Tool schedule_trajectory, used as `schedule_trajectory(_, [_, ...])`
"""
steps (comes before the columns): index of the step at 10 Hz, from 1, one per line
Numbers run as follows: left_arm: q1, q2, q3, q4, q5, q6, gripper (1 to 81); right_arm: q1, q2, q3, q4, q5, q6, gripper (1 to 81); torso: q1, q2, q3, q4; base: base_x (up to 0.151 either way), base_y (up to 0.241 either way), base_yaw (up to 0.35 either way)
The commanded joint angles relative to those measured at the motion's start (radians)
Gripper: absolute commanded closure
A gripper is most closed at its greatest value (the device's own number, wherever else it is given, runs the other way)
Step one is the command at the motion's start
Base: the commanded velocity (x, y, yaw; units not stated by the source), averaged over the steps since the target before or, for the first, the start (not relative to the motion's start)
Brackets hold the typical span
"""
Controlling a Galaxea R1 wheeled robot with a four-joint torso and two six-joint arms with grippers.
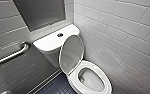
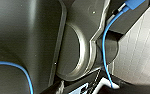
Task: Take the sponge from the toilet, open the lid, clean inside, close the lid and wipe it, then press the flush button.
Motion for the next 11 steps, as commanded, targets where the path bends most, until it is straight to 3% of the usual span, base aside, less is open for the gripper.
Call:
schedule_trajectory(1, [0.028, -0.005, 0.021, 0.022, 0.031, 0.005, 1.0, 0.027, -0.115, 0.102, -0.100, -0.075, 0.001, 81.1, 0.000, 0.000, 0.000, 0.000, 0.000, 0.000, 0.000])
schedule_trajectory(4, [0.030, -0.001, 0.019, 0.022, 0.032, 0.007, 1.0, 0.128, -0.133, 0.182, -0.137, -0.172, 0.001, 81.1, 0.000, 0.000, 0.000, 0.000, 0.000, 0.000, 0.000])
schedule_trajectory(9, [0.030, 0.001, 0.019, 0.021, 0.032, 0.005, 1.0, 0.422, -0.023, 0.187, -0.136, -0.450, 0.016, 81.1, 0.000, 0.000, 0.000, 0.000, 0.000, 0.000, 0.000])
schedule_trajectory(11, [0.030, 0.001, 0.019, 0.019, 0.032, 0.005, 1.0, 0.513, 0.042, 0.168, -0.139, -0.531, 0.056, 81.1, 0.000, 0.000, 0.000, 0.000, 0.000, 0.000, 0.000])
